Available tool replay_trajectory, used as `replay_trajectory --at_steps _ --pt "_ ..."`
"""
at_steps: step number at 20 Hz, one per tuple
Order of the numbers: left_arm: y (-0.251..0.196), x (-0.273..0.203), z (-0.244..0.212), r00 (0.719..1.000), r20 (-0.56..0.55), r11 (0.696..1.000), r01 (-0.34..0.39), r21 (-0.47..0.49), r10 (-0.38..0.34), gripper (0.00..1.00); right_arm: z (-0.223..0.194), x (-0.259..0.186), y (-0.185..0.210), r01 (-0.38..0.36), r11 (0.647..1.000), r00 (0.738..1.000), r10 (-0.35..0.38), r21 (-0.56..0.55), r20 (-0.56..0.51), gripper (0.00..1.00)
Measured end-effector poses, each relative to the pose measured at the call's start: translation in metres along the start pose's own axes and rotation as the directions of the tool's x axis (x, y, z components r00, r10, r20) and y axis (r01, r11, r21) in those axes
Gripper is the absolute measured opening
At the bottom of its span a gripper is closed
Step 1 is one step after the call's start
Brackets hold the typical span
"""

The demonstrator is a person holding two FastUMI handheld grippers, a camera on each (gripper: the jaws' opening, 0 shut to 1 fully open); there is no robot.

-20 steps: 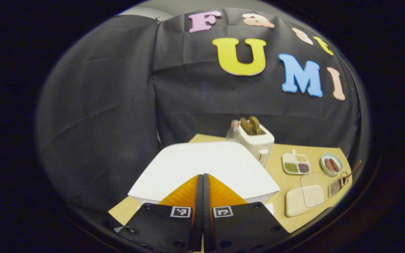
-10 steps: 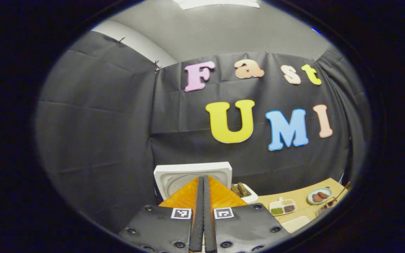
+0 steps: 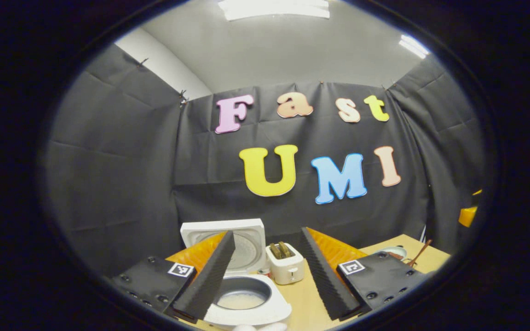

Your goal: Close the left gripper, press the button to open the rice cooker; take a wooden spoon from the chopstick holder with the right hand, scoop a spoonful of rice and pour it into the rice cooker, then put the wooden spoon back into the chopstick holder.

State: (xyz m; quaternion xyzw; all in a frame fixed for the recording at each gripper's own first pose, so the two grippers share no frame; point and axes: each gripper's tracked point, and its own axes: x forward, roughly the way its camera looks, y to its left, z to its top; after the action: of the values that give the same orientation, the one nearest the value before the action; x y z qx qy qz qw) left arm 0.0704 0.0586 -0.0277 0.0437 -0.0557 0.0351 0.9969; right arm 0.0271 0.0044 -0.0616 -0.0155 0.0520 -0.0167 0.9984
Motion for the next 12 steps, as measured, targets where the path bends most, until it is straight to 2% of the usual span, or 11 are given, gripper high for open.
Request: replay_trajectory --at_steps 5,8,11,12 --pt "-0.01 -0.025 0.005 0.999 -0.037 0.996 0.03 -0.085 -0.033 0.96 -0.009 0.002 -0.007 0.01 1.0 1.0 -0.01 0.018 -0.005 0.96" --pt "-0.009 -0.029 0.012 0.999 -0.031 0.997 0.029 -0.074 -0.031 0.99 -0.016 0.005 -0.01 0.013 1.0 1.0 -0.013 0.022 0.0 0.96" --pt "-0.014 -0.033 0.006 0.998 -0.055 0.996 0.033 -0.088 -0.038 0.96 -0.034 0.013 -0.016 0.01 1.0 1.0 -0.01 0.019 0.001 0.96" --pt "-0.013 -0.034 0.005 0.998 -0.059 0.995 0.03 -0.092 -0.035 1.0 -0.041 0.017 -0.017 0.006 1.0 1.0 -0.006 0.024 -0.001 0.96"
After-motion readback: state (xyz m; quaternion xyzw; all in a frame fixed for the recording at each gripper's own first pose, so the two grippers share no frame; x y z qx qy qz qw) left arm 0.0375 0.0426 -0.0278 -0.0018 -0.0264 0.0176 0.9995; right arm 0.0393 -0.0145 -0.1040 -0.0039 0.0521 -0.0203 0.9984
